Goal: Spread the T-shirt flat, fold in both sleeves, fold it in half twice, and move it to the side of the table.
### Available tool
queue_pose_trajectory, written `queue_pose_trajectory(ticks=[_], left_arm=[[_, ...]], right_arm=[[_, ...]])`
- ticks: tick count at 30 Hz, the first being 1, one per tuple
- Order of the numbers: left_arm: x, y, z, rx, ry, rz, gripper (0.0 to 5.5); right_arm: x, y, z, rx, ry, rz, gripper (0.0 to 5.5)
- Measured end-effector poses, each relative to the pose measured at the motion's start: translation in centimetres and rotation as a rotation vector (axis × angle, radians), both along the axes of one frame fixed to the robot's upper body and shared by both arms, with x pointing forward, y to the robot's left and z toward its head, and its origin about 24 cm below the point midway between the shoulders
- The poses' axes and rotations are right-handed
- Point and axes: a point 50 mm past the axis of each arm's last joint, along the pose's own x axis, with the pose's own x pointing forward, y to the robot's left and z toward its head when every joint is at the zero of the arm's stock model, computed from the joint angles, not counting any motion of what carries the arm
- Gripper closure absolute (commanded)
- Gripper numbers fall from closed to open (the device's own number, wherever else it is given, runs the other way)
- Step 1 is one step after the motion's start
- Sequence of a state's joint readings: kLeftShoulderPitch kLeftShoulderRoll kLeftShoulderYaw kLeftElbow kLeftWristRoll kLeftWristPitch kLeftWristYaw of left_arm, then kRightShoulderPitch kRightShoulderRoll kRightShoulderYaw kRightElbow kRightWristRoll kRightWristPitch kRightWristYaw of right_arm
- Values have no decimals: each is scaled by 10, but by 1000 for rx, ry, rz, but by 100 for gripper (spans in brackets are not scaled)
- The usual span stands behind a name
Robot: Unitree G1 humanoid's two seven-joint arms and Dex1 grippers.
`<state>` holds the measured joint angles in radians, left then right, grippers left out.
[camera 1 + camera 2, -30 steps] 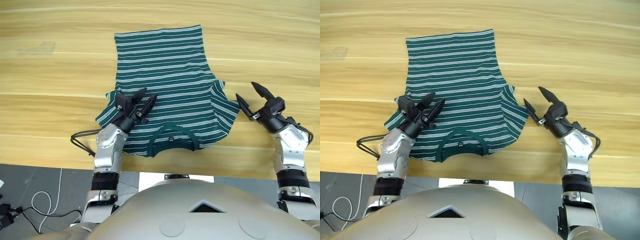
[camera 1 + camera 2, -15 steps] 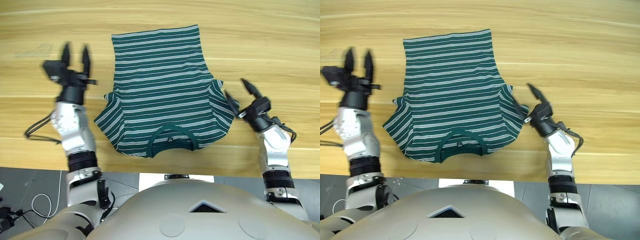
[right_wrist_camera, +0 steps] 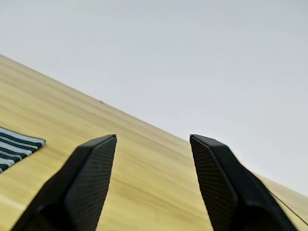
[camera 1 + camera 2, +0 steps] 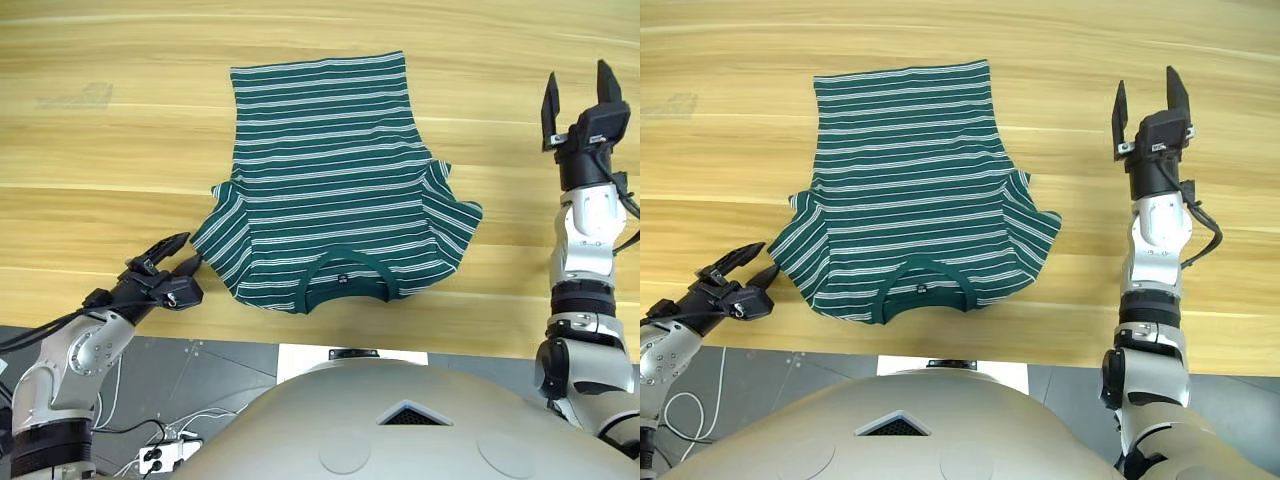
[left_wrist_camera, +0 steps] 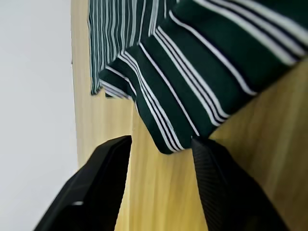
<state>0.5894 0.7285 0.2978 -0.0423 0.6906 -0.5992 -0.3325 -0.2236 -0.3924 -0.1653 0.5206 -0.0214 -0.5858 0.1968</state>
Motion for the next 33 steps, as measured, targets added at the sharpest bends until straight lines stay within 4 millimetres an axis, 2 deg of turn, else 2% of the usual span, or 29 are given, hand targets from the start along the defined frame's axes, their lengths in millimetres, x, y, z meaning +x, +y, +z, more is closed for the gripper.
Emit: queue_pose_trajectory(ticks=[6,10,20,23,33], left_arm=[[-5,-7,3,73,9,1,319],[2,-9,1,95,3,-14,319],[-1,2,5,164,-6,35,319],[7,-2,9,143,-49,27,319],[25,-29,-5,87,-25,-113,319]], right_arm=[[-5,-7,-4,-7,15,-9,269],[-11,-9,-9,-3,33,-14,269],[-15,-10,-13,-6,51,-10,269],[-17,-10,-15,-6,58,-13,269],[-22,-13,-16,1,55,-21,269]])
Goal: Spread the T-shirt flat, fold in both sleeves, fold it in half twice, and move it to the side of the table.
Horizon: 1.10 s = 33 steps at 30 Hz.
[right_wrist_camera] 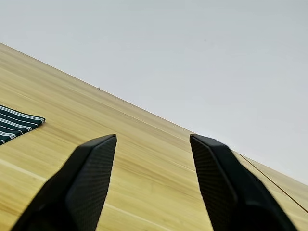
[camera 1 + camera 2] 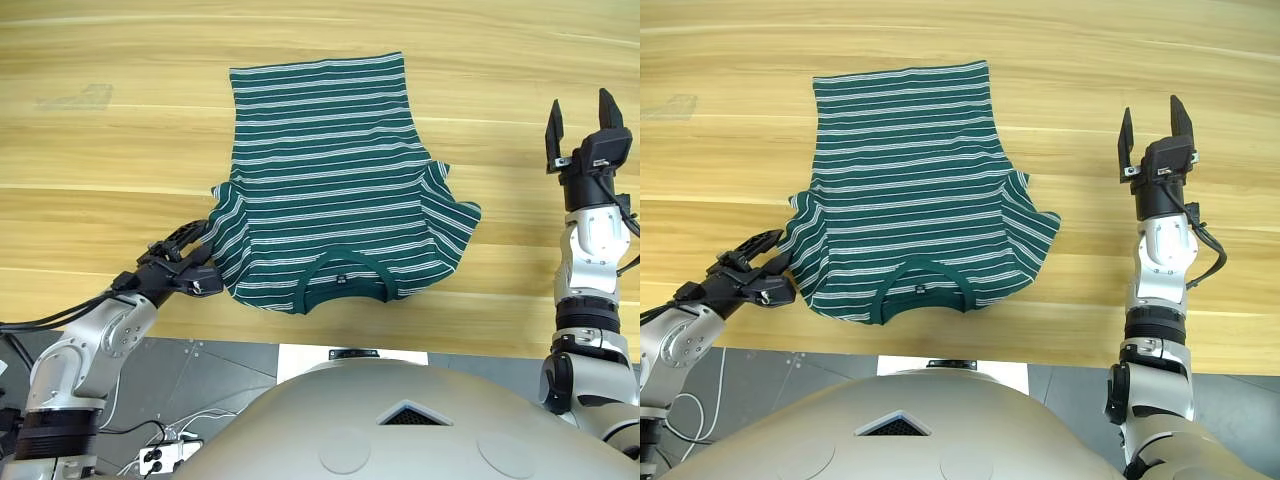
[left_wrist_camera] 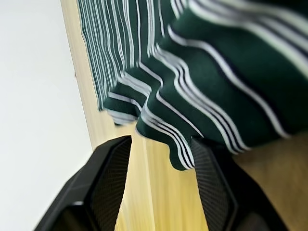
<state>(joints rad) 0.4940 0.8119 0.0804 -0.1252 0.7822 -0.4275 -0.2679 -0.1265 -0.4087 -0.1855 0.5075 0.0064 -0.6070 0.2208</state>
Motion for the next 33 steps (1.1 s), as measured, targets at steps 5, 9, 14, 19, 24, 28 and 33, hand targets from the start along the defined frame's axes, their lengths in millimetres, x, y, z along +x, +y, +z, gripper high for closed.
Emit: queue_pose_trajectory(ticks=[5,9,14,19,24,28,33], left_arm=[[4,-2,-2,-1,3,-21,319],[-1,7,1,-4,-13,42,319],[4,17,19,-203,-233,268,319],[16,-9,26,-706,-262,346,319],[26,-63,-8,-1308,78,481,319],[24,-87,-24,-1655,303,638,319],[17,-89,-12,-1877,357,633,319]], right_arm=[[-1,1,2,-2,-10,6,269],[-1,0,2,4,-9,2,269],[-2,-1,-2,8,5,-4,269],[-5,-2,-5,8,18,-1,269],[-10,-1,-10,11,28,0,269],[-12,-1,-12,12,34,3,269],[-16,-2,-16,12,51,-3,269]])
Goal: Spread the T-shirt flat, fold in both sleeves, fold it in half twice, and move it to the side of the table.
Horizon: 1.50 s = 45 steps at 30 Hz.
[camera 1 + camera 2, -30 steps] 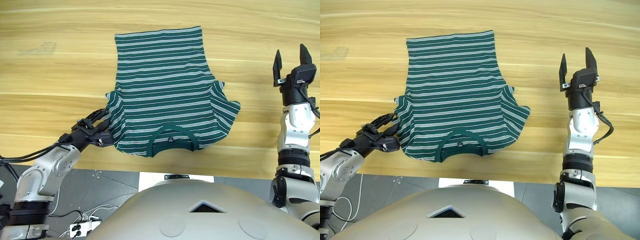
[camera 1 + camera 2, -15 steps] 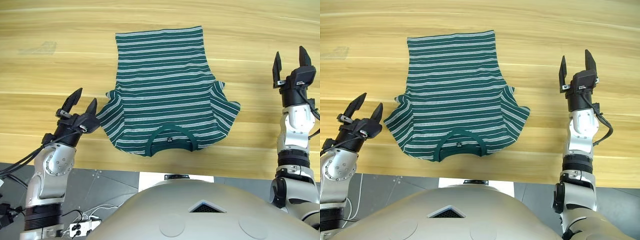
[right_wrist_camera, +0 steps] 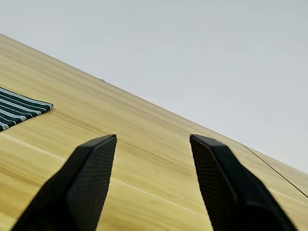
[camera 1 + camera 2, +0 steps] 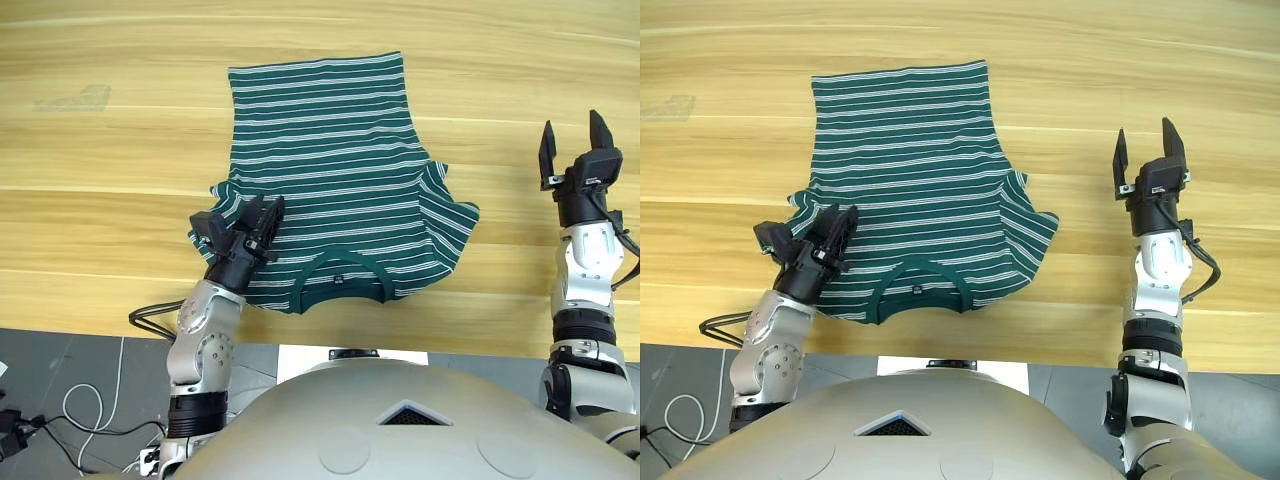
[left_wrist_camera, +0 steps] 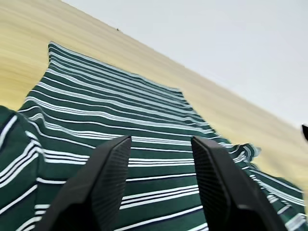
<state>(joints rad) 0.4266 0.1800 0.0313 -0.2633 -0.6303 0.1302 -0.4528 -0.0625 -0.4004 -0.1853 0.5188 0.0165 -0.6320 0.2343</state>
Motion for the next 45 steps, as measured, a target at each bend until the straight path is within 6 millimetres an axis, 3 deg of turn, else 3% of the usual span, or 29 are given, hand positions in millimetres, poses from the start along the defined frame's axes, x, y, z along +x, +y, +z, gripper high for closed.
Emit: queue_pose_trajectory(ticks=[3,7,11,15,20,24,29,41,45], left_arm=[[5,11,16,318,-174,-16,319],[14,66,49,950,-388,61,319],[-3,130,59,1575,-317,-15,319],[-21,158,40,1794,-147,-81,319],[-42,145,10,1866,-76,-368,319],[-44,121,12,1827,-173,-479,319],[-45,114,13,1827,-194,-524,319],[-6,109,7,1843,-272,-557,319],[-4,106,6,1836,-312,-599,319]], right_arm=[[-1,-1,-2,1,7,-3,269],[-1,-1,-4,3,15,-7,269],[-2,-2,-5,4,22,-11,269],[-2,-3,-7,6,28,-15,269],[-3,-6,-6,-1,32,-19,269],[-3,-7,-5,-5,30,-18,269],[-3,-6,-4,-7,28,-10,269],[-7,-9,-3,5,14,-23,269],[-7,-9,-3,5,15,-25,269]])
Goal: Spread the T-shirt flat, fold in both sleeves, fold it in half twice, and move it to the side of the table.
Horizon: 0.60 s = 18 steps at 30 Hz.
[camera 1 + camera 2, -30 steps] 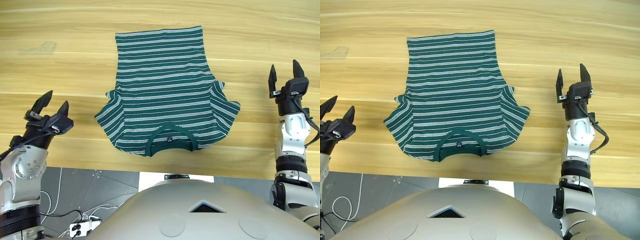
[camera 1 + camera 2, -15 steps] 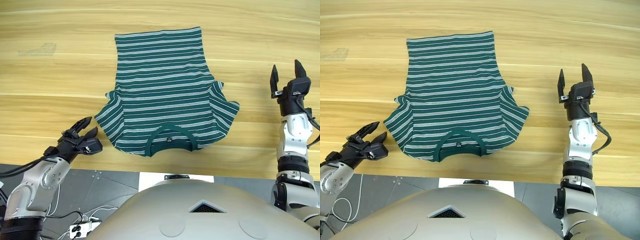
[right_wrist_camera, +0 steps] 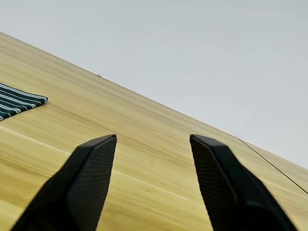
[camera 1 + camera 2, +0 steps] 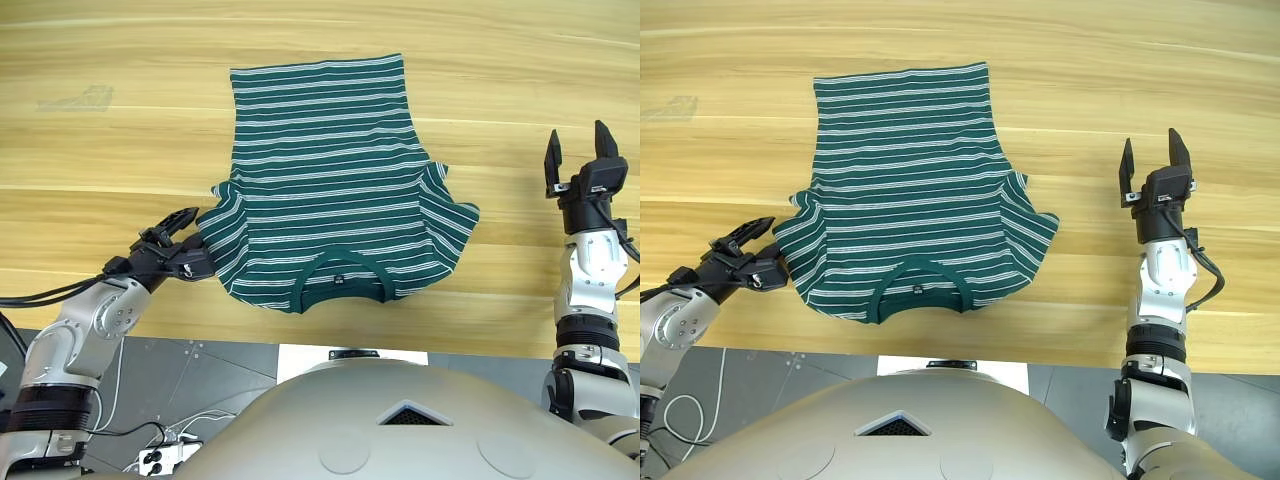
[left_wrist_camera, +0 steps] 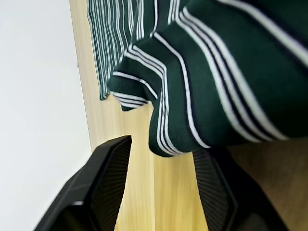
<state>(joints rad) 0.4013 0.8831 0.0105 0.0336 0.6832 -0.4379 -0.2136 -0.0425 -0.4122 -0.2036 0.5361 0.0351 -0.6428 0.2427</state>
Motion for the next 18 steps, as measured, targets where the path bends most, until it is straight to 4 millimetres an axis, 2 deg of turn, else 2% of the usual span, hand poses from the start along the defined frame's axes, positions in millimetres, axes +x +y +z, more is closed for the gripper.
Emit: queue_pose_trajectory(ticks=[5,18], left_arm=[[0,-2,0,-1,8,-26,319],[-3,-2,-5,14,60,-74,532]], right_arm=[[0,0,0,0,-1,-2,269],[1,3,-3,7,8,6,269]])
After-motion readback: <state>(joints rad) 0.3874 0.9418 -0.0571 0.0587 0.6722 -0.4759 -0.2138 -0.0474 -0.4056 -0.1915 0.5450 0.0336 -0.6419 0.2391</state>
